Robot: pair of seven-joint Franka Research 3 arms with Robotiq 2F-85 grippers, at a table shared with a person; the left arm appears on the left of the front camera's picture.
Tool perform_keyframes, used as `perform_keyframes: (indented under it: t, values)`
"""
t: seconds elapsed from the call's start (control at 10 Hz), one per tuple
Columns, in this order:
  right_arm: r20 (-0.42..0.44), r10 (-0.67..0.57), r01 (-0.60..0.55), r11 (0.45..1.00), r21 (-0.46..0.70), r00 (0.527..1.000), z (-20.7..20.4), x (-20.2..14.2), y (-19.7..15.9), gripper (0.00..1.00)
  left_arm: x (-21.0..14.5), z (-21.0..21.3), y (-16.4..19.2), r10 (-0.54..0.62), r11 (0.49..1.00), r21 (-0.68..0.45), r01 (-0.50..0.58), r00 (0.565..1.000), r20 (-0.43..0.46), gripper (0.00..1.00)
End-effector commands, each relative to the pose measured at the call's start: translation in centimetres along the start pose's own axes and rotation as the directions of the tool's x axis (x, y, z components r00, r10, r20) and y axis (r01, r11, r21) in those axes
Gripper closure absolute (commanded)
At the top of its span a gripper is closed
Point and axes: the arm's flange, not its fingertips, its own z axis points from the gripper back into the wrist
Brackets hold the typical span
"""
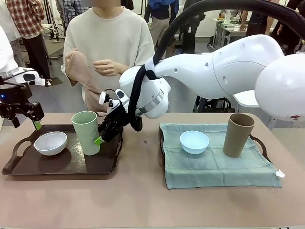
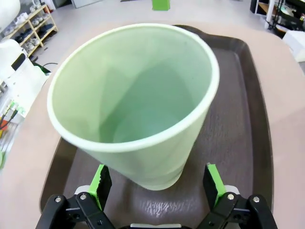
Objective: Set up a tray with a mat and arrange the tableware.
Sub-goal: Pick up the Picnic Bowl and Reusable plastic cup from the Handle tray in front of the human's position and hold them in the air.
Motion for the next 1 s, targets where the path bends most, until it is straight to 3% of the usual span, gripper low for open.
perform_keyframes:
  t: [0.0, 0.9]
  values:
    - [0.026, 0.050, -0.050, 0.999, -0.008, 0.998, -1.3, 0.2, -1.1, 0.00, 1.0, -0.3, 0.2, -0.033, 0.999, -0.032, 0.033, 0.999, -0.003, 0.14]
    - [0.032, 0.068, -0.071, 0.990, 0.118, 0.997, -4.8, 1.9, -3.7, 0.00, 2.1, -2.1, 0.2, -0.036, 0.998, -0.053, 0.035, 0.999, -0.034, 0.14]
